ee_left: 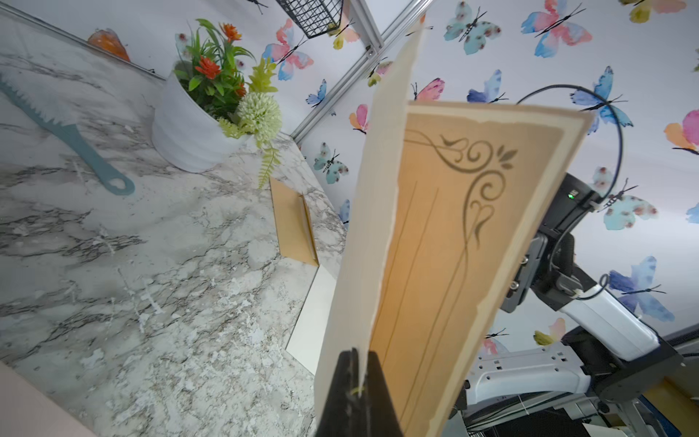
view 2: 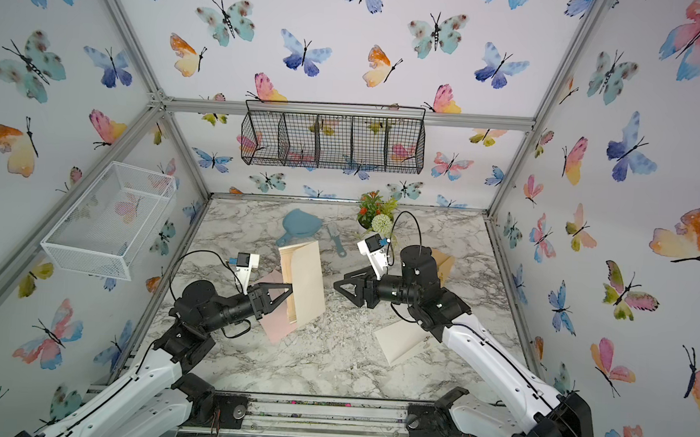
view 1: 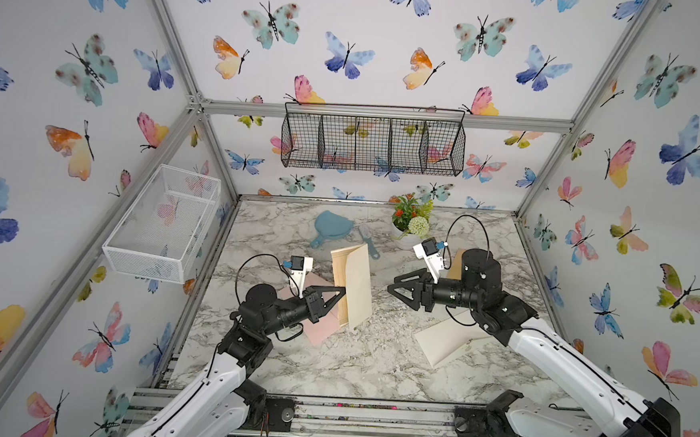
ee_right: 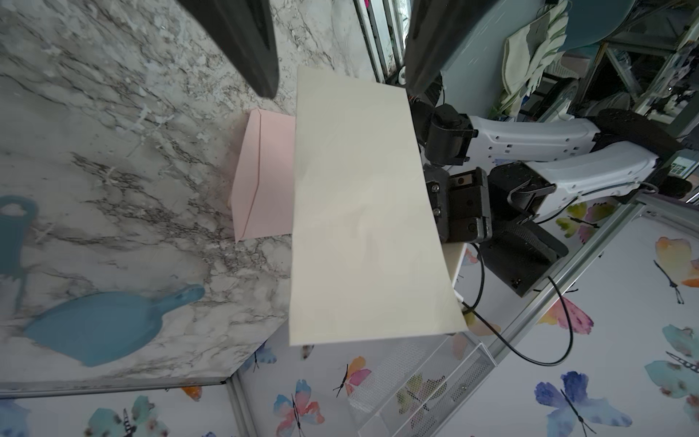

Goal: Take the letter paper out of the envelope
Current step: Unfold the letter paper.

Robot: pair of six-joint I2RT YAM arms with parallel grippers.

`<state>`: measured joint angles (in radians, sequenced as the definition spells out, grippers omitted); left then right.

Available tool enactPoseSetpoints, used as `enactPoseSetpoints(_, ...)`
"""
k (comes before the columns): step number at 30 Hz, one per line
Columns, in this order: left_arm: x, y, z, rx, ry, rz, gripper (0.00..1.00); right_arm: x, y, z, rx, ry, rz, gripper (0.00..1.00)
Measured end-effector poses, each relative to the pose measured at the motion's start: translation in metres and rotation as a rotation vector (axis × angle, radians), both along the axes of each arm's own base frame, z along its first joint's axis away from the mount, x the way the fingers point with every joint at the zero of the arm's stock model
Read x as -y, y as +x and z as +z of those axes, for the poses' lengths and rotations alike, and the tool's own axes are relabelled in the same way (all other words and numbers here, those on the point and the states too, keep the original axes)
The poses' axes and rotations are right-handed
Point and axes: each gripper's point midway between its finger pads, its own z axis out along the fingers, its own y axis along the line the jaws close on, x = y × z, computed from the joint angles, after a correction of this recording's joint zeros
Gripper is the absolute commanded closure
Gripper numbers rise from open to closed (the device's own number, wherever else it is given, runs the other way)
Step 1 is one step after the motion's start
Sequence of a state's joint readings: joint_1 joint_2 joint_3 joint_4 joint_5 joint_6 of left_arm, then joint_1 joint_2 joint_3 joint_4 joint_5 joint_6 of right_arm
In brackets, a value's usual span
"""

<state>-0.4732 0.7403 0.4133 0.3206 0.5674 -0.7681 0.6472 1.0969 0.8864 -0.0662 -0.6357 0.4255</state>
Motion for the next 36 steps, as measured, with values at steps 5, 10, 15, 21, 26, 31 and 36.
enactPoseSetpoints(5, 0.011, 0.011, -0.026, -0.088, 0.124, 0.066, 1.0, -0.044, -0.023, -0.022, -0.008, -0.152, -0.059, 0.36)
enactPoseSetpoints(10, 0.028, 0.008, -0.046, -0.124, 0.248, 0.086, 1.0, -0.06, -0.008, -0.054, -0.036, -0.27, -0.196, 0.36)
enactPoseSetpoints(15, 0.026, 0.011, -0.041, -0.1, 0.28, 0.133, 1.0, -0.044, 0.011, -0.065, -0.029, -0.327, -0.343, 0.35)
enactPoseSetpoints(21, 0.021, 0.011, -0.032, -0.076, 0.265, 0.154, 1.0, -0.038, 0.025, -0.08, -0.03, -0.386, -0.433, 0.76)
enactPoseSetpoints(26, 0.014, 0.005, -0.021, -0.041, 0.233, 0.168, 1.0, -0.029, 0.025, -0.085, -0.005, -0.395, -0.446, 0.98)
enactPoseSetpoints(31, 0.0, 0.004, -0.027, -0.032, 0.228, 0.211, 1.0, -0.008, 0.016, -0.07, 0.013, -0.314, -0.396, 0.98)
enactPoseSetpoints(36, -0.011, 0.012, -0.031, -0.037, 0.222, 0.248, 1.0, -0.007, 0.012, -0.051, 0.007, -0.238, -0.3, 0.98)
